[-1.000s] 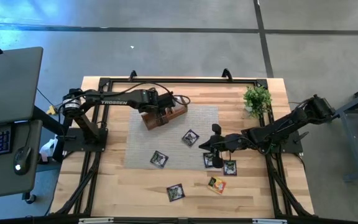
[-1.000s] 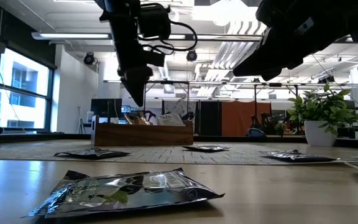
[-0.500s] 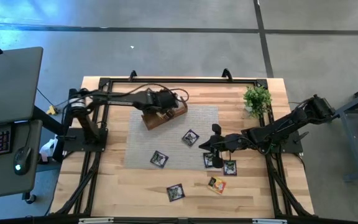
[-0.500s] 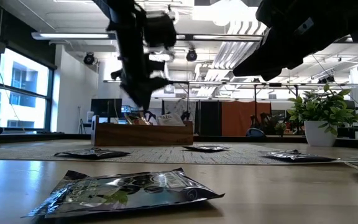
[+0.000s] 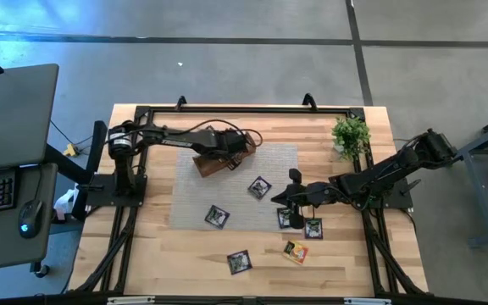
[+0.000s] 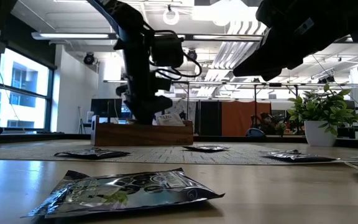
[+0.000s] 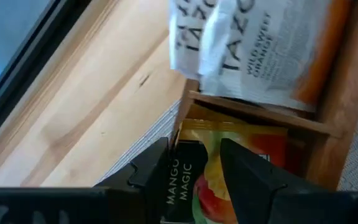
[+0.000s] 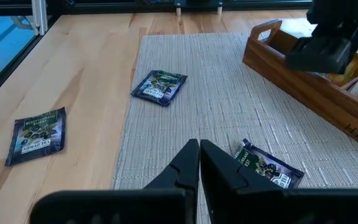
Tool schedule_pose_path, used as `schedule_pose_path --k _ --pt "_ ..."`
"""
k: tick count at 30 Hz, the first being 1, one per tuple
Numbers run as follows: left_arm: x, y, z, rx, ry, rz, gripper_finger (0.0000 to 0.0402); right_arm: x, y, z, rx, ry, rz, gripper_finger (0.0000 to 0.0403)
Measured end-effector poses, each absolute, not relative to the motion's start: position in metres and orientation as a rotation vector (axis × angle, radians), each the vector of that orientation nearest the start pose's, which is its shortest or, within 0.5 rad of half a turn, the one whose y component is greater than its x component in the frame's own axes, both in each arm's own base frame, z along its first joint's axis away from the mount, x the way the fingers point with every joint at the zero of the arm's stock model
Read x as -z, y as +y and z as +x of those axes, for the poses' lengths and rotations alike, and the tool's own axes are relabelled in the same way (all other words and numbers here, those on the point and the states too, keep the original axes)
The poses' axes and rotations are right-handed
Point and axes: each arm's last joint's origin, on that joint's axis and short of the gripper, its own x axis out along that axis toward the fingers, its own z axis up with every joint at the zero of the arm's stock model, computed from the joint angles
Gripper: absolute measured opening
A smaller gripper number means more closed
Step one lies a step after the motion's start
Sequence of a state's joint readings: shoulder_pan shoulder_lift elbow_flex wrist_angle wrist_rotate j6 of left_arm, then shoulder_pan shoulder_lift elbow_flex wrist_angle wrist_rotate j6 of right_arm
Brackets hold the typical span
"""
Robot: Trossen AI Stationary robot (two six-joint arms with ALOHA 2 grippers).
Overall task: Pick & Place Tea
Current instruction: Put the yellow tea bag into the middle section of the wooden organizer
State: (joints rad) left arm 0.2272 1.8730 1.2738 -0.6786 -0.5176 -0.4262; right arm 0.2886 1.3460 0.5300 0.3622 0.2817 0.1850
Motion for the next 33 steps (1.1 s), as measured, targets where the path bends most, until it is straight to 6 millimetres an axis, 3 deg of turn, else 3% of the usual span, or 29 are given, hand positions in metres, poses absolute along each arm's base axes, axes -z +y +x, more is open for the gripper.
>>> schedule_pose_path --k 3,8,12,19,24,27,33 --pt "-0.181 0.093 0.351 -0.898 1.122 -0.146 0.0143 -0.182 0.066 0.25 0.033 0.434 0.053 0.0011" --pt "-0.214 0.087 0.354 -0.864 1.068 -0.125 0.0143 -0.181 0.066 0.25 0.033 0.435 0.052 0.0011" --pt "-0.235 0.076 0.354 -0.821 1.13 -0.109 0.0143 -0.181 0.066 0.25 0.034 0.441 0.051 0.0011" --pt "-0.281 0.035 0.343 -0.8 1.194 -0.063 0.0143 -0.18 0.066 0.249 0.029 0.458 0.04 0.0011" --pt "-0.313 -0.006 0.315 -0.877 1.172 0.04 0.0143 -0.179 0.076 0.246 -0.006 0.458 0.035 0.0013" --pt "-0.329 -0.029 0.283 -0.952 1.165 0.064 0.0143 -0.183 0.087 0.244 -0.051 0.423 0.039 0.0019" --pt "-0.336 -0.051 0.242 -0.934 1.005 -0.06 0.0143 -0.191 0.105 0.247 -0.122 0.29 0.121 0.0066"
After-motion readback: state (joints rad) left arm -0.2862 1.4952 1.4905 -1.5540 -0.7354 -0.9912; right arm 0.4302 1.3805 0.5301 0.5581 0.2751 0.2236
